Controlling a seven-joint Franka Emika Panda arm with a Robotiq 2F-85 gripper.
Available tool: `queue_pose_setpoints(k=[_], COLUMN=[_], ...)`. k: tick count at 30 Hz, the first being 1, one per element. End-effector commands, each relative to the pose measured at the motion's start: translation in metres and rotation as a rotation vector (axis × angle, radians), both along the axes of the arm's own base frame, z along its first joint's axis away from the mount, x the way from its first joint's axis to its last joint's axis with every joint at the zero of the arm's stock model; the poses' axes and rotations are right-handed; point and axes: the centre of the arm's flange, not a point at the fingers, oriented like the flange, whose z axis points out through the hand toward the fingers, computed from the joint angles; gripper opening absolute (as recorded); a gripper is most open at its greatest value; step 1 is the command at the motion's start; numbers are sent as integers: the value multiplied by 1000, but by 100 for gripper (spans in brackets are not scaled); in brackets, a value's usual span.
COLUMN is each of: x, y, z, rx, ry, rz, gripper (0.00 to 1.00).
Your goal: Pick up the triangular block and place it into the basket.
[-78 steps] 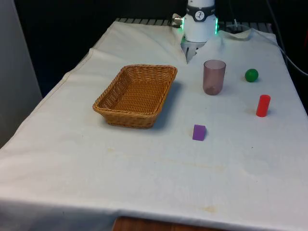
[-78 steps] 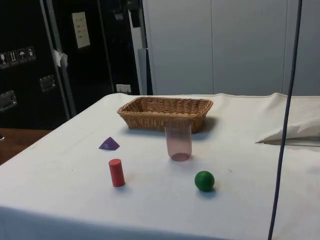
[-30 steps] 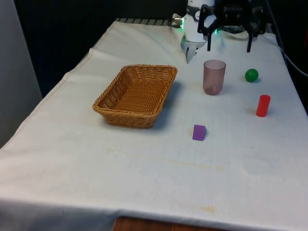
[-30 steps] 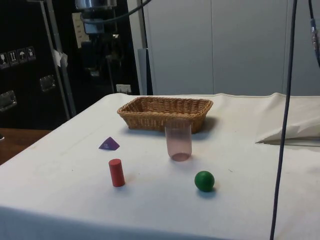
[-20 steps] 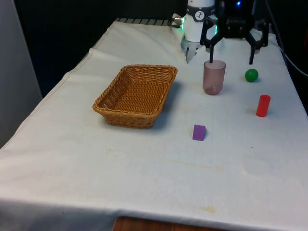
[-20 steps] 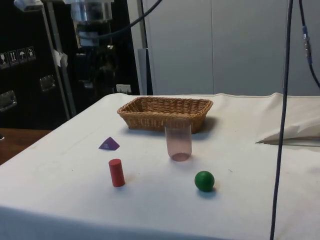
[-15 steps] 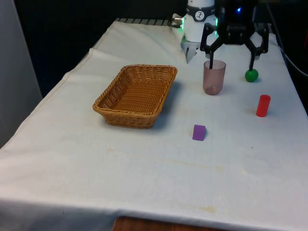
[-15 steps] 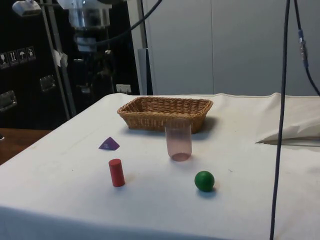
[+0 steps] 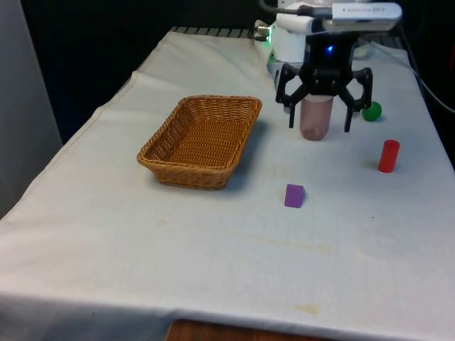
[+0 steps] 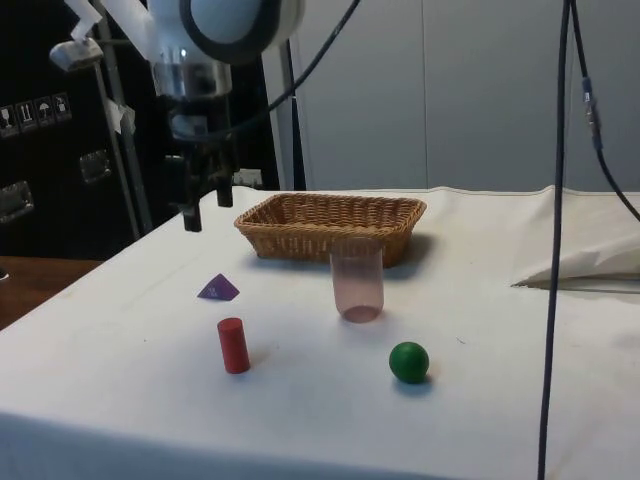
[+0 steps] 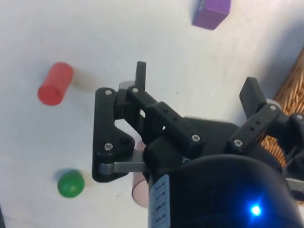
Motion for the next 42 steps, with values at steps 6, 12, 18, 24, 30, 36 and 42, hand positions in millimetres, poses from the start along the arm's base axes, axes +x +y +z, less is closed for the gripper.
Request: queue_pose_setpoints(k=[6,12,18,24,30,36,42], x=[6,11,13,13,13,13,12], y=[-3,-4,-6,-11,-17,-19,-20], z=[-22,-36,-52,-78,-96,-99,-104], rx=[-8,-15,-22,-27,-34,-37,-11], ry=[-31,-51,-56,-80,-89,-87,-89], rz=[19,25,25,26,17,2,-20], gripper=[100,100,100,100,100,100,100])
